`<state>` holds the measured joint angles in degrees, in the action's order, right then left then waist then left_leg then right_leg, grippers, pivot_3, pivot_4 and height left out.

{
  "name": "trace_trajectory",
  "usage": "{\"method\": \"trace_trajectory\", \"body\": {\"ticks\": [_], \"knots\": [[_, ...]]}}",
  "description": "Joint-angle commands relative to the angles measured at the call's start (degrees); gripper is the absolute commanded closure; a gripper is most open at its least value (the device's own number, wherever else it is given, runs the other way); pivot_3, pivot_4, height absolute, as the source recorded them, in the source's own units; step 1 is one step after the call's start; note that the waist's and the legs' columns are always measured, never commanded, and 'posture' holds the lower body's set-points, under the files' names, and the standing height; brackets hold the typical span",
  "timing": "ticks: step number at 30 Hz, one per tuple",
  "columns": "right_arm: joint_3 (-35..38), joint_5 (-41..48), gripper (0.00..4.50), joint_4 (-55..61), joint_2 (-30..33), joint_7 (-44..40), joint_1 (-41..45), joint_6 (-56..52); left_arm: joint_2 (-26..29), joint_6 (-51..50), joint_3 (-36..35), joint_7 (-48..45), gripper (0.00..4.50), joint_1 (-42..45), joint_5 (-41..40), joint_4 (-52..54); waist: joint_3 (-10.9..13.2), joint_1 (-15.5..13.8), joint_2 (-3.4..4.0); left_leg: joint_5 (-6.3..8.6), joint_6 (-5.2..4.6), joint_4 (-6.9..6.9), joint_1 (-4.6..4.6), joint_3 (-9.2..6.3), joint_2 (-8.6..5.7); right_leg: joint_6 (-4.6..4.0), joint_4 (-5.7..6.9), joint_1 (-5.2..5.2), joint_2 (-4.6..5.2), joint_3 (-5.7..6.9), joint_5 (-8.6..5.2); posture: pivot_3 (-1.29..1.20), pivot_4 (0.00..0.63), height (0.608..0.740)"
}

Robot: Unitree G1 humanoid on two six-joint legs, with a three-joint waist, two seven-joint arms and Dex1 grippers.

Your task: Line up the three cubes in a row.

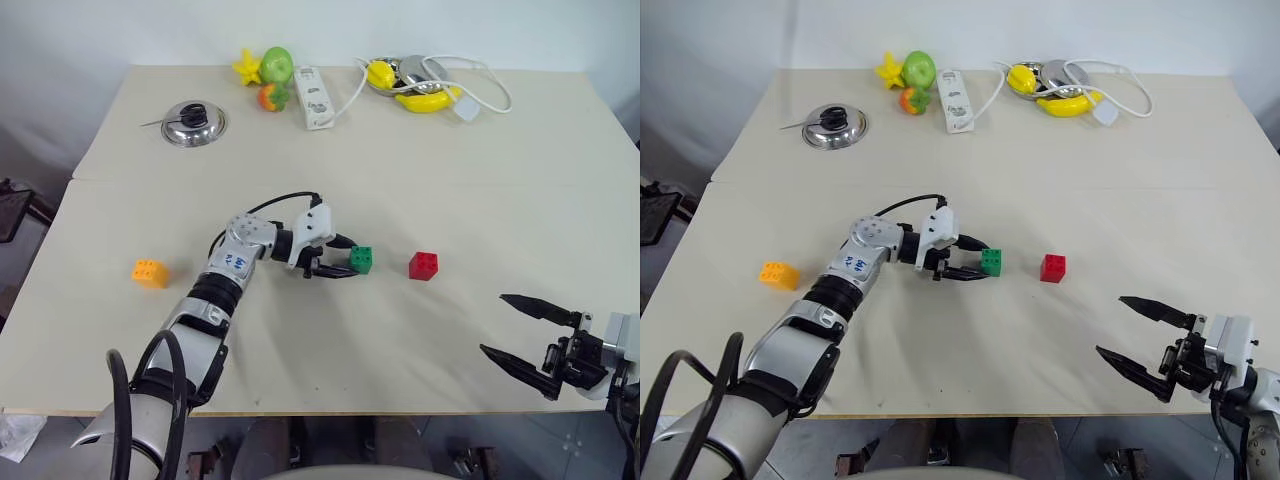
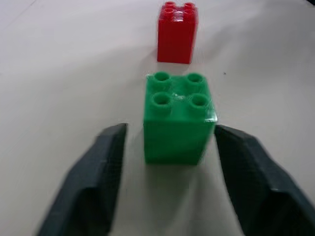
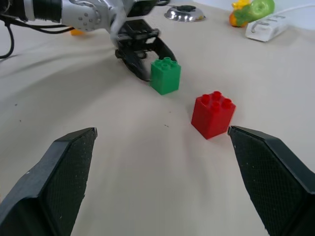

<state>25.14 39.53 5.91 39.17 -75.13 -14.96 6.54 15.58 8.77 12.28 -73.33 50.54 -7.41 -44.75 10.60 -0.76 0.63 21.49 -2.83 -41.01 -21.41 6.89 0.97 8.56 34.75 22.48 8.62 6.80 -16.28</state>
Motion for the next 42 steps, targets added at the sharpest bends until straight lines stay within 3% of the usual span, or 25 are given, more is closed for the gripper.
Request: {"method": "trace_trajectory", "body": {"ticks": [1, 6, 9, 12, 15, 18, 22, 29, 42], "knots": [[-2.1, 1.2, 0.00, 2.1, -0.5, 0.0, 3.9, -1.2, 4.9, -1.6, -4.9, -7.3, 0.61, -2.8, -7.5, 11.0, 0.0, 0.5, 0.00, 0.00, 0.00, -0.02, 0.00, -0.01, 0.08, 0.00, 0.02, 0.01, 0.00, 0.00, 0.00, 0.00, 0.150, 0.740], [-8.0, 3.2, 0.00, 4.6, -1.4, 0.7, 10.4, -7.0, 13.8, -5.0, -13.2, -5.7, 0.61, -11.5, -14.1, 27.4, 0.0, 1.1, 0.02, -0.02, 0.03, -0.04, 0.02, -0.06, 0.21, -0.05, 0.12, 0.01, 0.00, 0.01, -0.02, 0.00, 0.150, 0.740], [-10.3, 5.2, 0.00, 5.8, -2.2, 2.5, 13.9, -11.7, 18.6, -9.8, -20.6, 1.1, 0.04, -21.4, -16.7, 39.0, 0.0, 1.1, 0.02, -0.01, 0.03, -0.05, 0.04, -0.11, 0.22, -0.05, 0.13, -0.02, 0.04, -0.03, -0.02, 0.00, 0.150, 0.740], [-12.7, 4.5, 0.00, 7.0, -4.6, 2.9, 17.9, -10.8, 20.2, -10.4, -30.8, 10.3, 0.04, -34.8, -17.0, 49.0, 0.0, 1.0, 0.01, 0.01, 0.04, -0.03, 0.05, -0.14, 0.22, -0.07, 0.12, -0.03, 0.07, -0.02, -0.04, 0.00, 0.150, 0.740], [-14.3, 4.3, 0.00, 7.8, -5.5, 1.6, 19.5, -11.0, 19.1, -12.2, -41.1, 19.2, 0.04, -46.4, -17.8, 54.5, 0.0, 0.7, -0.01, 0.05, 0.05, -0.02, 0.04, -0.19, 0.22, -0.07, 0.09, -0.04, 0.11, 0.00, -0.04, 0.00, 0.150, 0.740], [-16.8, 3.0, 0.00, 7.0, -6.1, -0.6, 21.0, -10.0, 12.9, -7.7, -51.7, 24.6, 0.04, -63.5, -16.5, 54.7, 0.0, 1.1, 0.01, 0.11, 0.02, -0.02, 0.06, -0.24, 0.18, -0.09, 0.03, -0.11, 0.21, 0.03, -0.05, 0.00, 0.150, 0.740], [-17.6, 0.7, 0.00, 4.0, -6.8, -3.0, 22.0, -6.8, 5.9, -5.5, -56.8, 30.8, 0.04, -73.0, -18.5, 53.7, 0.0, 0.6, -0.25, 0.27, -0.04, 0.04, 0.15, -0.11, 0.14, -0.11, -0.05, -0.12, 0.27, 0.06, -0.06, 0.00, 0.150, 0.740], [-15.6, -2.0, 0.00, -1.9, -5.5, -5.9, 22.1, -2.2, 1.2, -7.1, -53.5, 33.8, 0.04, -77.0, -21.0, 55.7, 0.0, -0.5, -0.39, 0.52, 0.15, -0.03, 0.17, -0.20, -0.06, -0.16, -0.17, -0.10, 0.93, 0.18, -0.07, 0.00, 0.150, 0.740], [-14.9, -1.5, 0.00, -1.6, -3.4, -7.5, 19.3, -4.1, 3.6, -18.2, -43.3, 48.8, 0.04, -62.0, -17.8, 58.0, -0.1, -0.2, -0.38, 0.38, -0.12, 0.02, 0.15, -0.14, -0.08, -0.18, 0.14, -0.08, 0.69, 0.32, -0.08, 0.00, 0.150, 0.740]]}}
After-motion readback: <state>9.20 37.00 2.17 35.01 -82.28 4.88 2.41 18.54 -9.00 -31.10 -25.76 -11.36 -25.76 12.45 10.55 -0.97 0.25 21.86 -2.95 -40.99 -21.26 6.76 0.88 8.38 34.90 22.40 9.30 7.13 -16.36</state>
